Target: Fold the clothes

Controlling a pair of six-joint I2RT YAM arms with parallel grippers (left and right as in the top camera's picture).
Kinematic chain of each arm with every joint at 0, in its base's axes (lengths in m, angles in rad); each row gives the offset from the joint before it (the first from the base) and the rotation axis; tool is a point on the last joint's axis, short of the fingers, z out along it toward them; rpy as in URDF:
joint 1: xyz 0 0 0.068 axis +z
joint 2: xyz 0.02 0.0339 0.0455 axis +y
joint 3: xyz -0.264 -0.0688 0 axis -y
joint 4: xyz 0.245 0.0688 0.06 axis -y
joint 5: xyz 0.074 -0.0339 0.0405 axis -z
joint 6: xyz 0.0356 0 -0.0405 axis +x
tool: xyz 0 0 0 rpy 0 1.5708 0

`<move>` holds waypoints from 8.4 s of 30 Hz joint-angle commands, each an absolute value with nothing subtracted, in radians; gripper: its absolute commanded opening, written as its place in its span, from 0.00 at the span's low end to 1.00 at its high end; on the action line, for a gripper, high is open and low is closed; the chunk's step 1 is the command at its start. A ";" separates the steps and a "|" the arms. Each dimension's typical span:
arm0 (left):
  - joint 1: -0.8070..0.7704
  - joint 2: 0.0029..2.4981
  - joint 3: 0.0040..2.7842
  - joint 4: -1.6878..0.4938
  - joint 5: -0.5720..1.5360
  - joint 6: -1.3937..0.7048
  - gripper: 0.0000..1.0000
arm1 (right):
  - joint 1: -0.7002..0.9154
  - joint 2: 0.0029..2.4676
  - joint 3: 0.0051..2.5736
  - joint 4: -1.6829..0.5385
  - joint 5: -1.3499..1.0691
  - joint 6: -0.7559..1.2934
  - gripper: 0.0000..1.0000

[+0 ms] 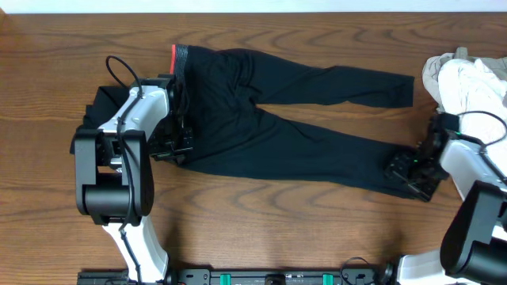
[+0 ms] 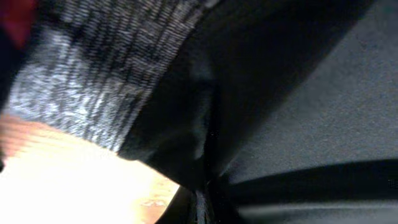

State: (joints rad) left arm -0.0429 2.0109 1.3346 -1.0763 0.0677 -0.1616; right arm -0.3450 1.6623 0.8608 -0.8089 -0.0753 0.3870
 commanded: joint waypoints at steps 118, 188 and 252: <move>-0.041 1.669 1.331 -1.401 0.018 -0.182 0.06 | -0.678 1.380 1.080 -0.955 -0.065 0.344 0.01; -0.785 1.554 0.722 -0.969 0.306 -0.477 0.49 | -0.588 1.483 1.147 -0.768 -0.348 0.377 0.01; -0.857 1.752 0.802 -0.963 0.408 -0.330 0.25 | -0.575 1.483 1.195 -0.709 -0.602 0.462 0.27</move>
State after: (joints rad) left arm -0.8536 1.7355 0.8070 -0.9596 0.3866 -0.3550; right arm -0.5827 1.4902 1.1717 -0.6987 -0.5892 0.4892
